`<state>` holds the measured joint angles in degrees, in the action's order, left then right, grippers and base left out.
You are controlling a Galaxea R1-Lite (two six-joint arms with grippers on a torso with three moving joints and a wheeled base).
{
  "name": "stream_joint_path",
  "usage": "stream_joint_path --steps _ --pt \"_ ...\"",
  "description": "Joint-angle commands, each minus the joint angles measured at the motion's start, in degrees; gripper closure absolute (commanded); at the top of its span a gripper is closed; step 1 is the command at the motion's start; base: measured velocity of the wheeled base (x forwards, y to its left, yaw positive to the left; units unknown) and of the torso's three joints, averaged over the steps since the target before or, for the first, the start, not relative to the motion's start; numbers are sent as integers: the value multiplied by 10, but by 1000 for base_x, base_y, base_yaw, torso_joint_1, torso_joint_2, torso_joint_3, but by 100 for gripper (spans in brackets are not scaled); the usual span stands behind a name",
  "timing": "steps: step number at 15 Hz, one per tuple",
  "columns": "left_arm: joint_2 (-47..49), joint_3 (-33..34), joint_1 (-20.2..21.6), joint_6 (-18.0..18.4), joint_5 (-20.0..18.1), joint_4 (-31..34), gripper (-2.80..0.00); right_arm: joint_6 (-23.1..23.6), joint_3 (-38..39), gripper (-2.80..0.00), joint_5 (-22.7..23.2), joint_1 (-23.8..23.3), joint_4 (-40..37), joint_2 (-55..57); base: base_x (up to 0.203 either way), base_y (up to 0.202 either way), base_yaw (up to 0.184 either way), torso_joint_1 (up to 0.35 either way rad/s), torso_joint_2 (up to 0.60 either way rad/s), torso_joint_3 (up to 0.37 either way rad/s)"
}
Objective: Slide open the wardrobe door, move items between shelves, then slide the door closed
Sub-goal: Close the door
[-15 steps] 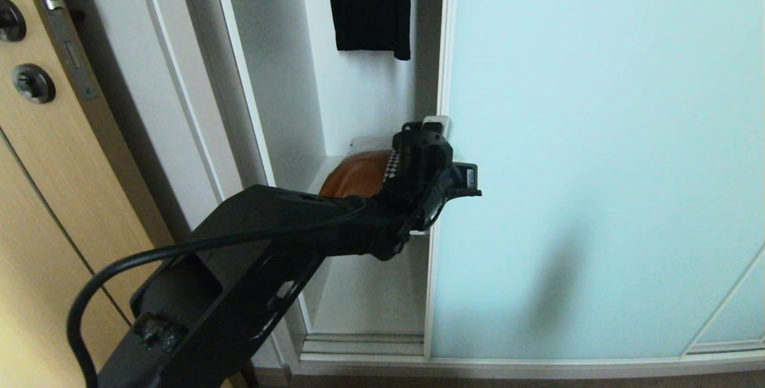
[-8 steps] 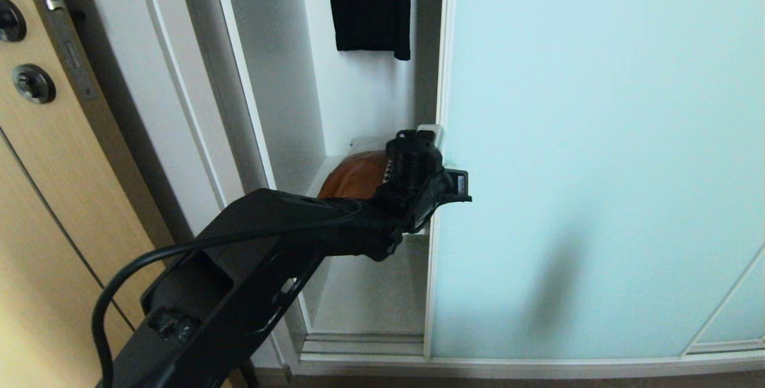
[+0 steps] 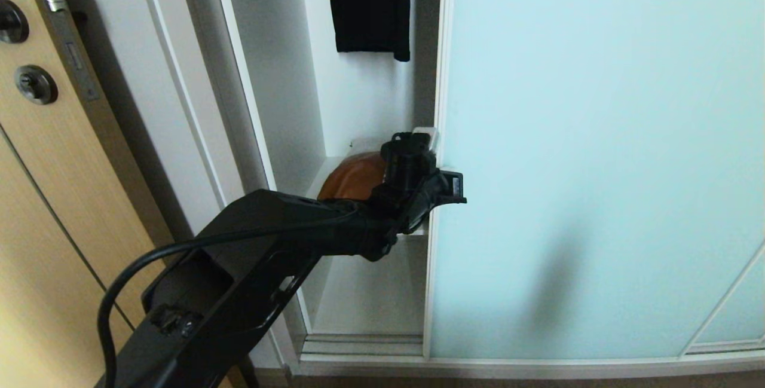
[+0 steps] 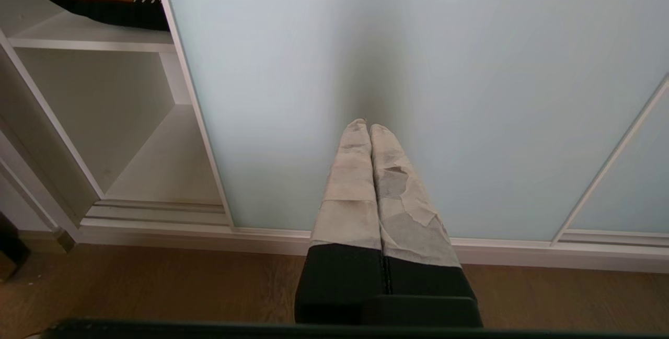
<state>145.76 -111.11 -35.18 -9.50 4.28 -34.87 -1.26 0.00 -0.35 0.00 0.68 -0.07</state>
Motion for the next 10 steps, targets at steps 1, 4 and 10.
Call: stream_joint_path --steps 1,4,10 --pt "-2 -1 10 0 12 -29 0 0 0 0 0 0 0 1 0 0 0 0 0 0" --pt "-12 5 26 0 21 -31 0 0 0 0 0 0 0 1 0 0 0 0 0 0" --pt "-116 134 32 0 38 -57 0 0 0 0 0 0 0 1 0 0 0 0 0 0"
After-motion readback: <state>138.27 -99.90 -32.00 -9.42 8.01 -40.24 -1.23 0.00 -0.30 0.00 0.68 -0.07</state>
